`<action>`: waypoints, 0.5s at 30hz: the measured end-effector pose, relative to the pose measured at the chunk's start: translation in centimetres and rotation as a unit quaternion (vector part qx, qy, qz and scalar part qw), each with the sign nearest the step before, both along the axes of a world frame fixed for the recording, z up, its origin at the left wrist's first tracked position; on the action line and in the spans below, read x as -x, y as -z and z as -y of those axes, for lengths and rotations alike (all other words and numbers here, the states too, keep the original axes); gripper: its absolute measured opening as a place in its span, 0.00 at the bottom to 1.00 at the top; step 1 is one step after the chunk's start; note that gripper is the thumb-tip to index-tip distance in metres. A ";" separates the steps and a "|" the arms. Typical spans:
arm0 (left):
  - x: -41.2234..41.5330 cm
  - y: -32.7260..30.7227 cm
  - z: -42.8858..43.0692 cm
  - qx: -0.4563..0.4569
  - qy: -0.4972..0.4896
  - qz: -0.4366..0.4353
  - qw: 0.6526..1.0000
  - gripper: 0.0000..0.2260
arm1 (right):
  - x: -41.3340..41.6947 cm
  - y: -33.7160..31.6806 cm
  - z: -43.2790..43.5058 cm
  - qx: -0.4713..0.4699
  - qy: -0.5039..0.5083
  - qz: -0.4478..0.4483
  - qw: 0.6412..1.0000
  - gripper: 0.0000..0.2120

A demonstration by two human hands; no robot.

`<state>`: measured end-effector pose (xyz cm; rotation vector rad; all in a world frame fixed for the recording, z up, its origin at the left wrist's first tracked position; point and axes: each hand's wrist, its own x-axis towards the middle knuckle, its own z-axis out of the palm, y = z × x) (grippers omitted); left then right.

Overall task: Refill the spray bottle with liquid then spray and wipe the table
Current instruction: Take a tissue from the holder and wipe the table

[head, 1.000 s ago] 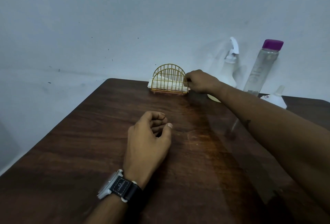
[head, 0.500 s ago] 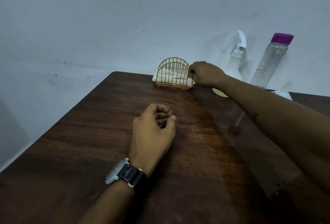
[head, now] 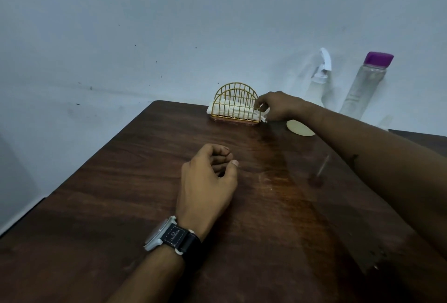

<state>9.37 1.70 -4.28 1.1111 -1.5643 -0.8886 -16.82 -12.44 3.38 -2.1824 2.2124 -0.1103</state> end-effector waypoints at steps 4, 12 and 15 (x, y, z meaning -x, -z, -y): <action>0.0 0.1 0.0 0.003 0.000 0.001 1.000 0.06 | 0.6 0.2 0.3 0.037 0.005 0.003 0.999 0.13; -0.1 0.0 -0.1 0.006 0.002 0.007 1.000 0.07 | 0.4 -0.3 -0.2 0.028 -0.028 0.005 0.999 0.18; -0.1 0.0 -0.1 0.008 0.002 0.007 1.000 0.06 | 0.4 -0.3 -0.3 0.053 -0.034 -0.013 0.998 0.14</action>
